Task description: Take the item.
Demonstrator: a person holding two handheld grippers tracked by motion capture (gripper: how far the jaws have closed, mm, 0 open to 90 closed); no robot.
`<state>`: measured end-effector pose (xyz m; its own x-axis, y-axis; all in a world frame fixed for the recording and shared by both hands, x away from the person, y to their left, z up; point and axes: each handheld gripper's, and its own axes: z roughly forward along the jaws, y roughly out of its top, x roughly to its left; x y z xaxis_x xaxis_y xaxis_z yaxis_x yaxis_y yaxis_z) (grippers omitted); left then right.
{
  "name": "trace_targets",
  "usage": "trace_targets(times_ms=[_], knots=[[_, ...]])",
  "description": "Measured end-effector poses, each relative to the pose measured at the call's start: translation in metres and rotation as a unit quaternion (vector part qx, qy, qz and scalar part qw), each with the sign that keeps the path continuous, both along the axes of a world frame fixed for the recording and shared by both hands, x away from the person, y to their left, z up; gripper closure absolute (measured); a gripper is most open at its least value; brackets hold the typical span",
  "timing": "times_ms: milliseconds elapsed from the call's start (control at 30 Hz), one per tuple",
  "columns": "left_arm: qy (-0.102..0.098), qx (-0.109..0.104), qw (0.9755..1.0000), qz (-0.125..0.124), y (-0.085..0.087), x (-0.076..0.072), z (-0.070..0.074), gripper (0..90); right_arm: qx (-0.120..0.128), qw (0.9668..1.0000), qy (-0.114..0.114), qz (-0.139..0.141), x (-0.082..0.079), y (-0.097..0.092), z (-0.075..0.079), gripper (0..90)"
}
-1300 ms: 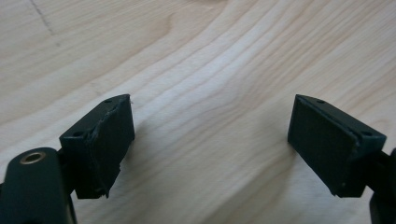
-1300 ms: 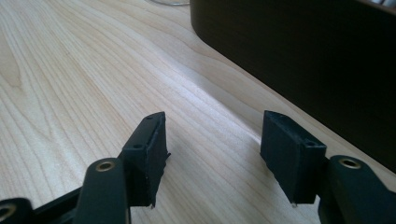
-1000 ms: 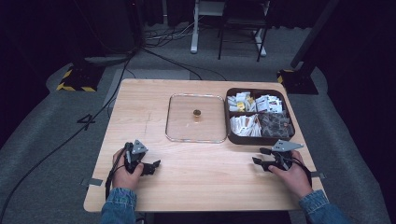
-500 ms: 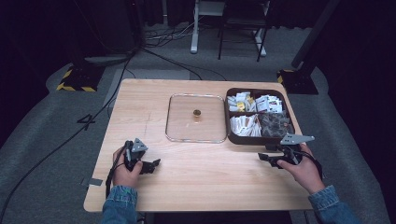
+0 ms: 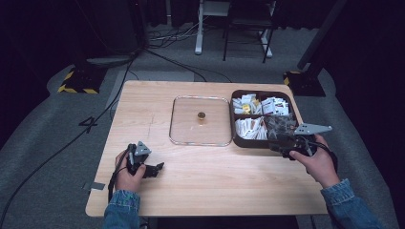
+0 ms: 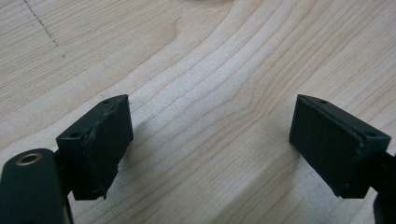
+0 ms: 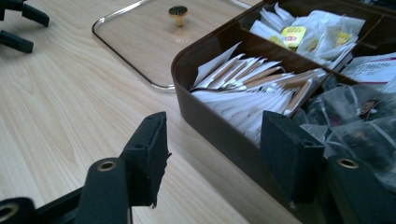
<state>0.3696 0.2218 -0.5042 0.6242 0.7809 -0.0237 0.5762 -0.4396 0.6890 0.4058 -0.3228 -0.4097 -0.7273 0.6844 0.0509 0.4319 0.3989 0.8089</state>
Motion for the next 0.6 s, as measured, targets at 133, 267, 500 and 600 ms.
trace_targets(times_ms=[133, 267, 500, 600], knots=[[0.0, 0.0, 1.0, 0.0, 0.0, 0.0, 0.0, 13.9, 0.014, 0.9999, -0.004, -0.005, 0.002, -0.002, 0.008, 42.6], [0.0, 0.0, 1.0, 0.0, 0.0, 0.0, 0.0, 13.9, 0.021, 0.9997, -0.007, -0.01, 0.008, -0.003, 0.018, 43.1], [-0.004, 0.004, 1.0, 0.003, 0.0, 0.0, 0.0, 14.3, 0.022, 0.9995, -0.004, -0.021, 0.027, -0.008, 0.028, 44.7], [-0.003, 0.003, 1.0, 0.008, 0.0, -0.001, 0.0, 14.3, 0.018, 0.9993, -0.001, -0.031, 0.04, -0.01, 0.028, 45.1]])
